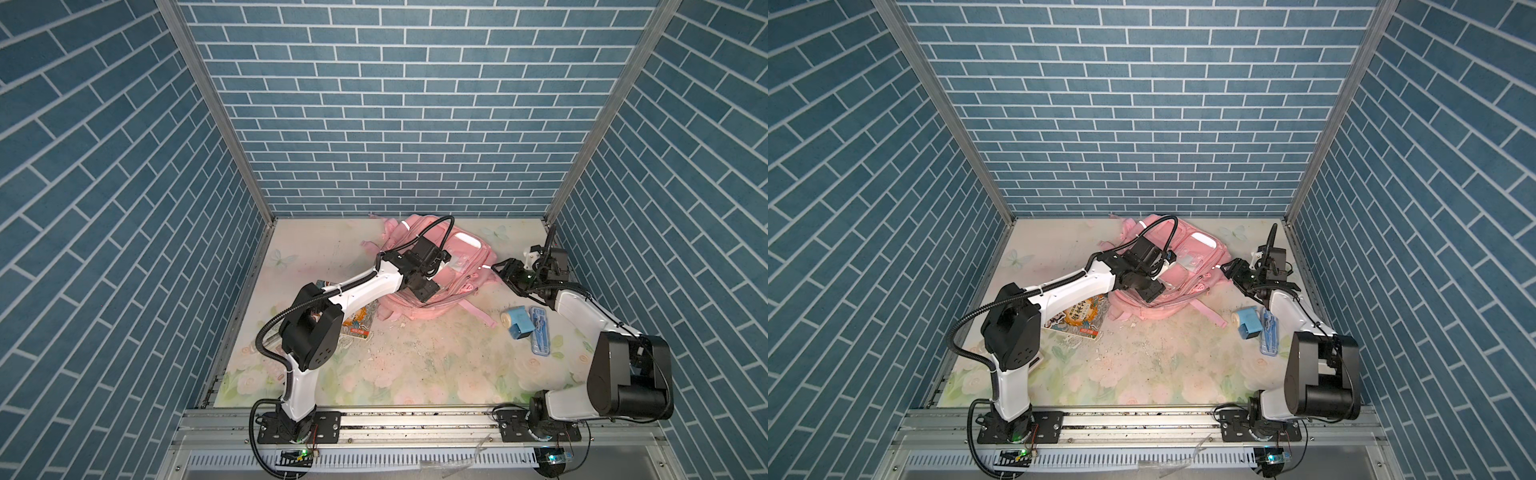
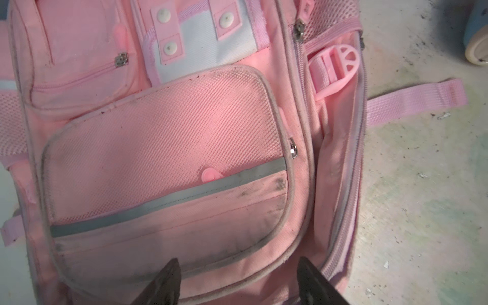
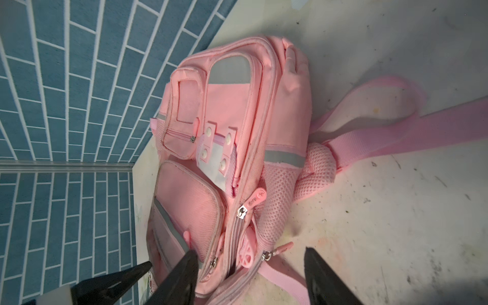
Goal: Pack the student bag
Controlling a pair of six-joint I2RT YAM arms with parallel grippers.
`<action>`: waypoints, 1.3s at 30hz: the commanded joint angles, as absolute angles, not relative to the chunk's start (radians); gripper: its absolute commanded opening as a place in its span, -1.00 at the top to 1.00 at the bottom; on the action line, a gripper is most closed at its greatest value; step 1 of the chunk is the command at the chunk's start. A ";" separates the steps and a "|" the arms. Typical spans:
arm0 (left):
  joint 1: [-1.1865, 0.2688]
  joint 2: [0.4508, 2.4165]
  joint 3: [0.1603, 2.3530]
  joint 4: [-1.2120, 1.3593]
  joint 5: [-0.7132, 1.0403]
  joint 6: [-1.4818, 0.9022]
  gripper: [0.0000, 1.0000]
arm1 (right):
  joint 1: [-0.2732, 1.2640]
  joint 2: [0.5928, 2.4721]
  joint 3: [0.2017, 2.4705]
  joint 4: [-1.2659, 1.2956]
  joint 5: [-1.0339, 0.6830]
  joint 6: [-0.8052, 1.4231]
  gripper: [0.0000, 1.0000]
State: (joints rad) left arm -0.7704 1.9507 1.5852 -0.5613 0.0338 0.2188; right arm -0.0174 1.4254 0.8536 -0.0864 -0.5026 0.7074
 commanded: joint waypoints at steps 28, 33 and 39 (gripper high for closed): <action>-0.797 2.108 1.647 -0.463 -0.139 0.050 1.00 | 0.008 1.424 0.831 -0.136 -0.572 0.493 -0.13; -0.724 2.008 1.631 -0.459 -0.020 -0.126 1.00 | 0.056 1.402 0.854 -0.085 -0.605 0.411 -0.09; -0.669 1.894 1.631 -0.476 0.043 -0.287 1.00 | 0.155 1.323 0.820 0.027 -0.612 0.219 -0.03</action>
State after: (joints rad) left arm -0.6949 1.9728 1.6241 -0.4759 0.0242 -0.1272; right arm 0.1287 1.3800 0.8375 -0.0555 -0.5888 0.3679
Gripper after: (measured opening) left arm 0.086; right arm 0.519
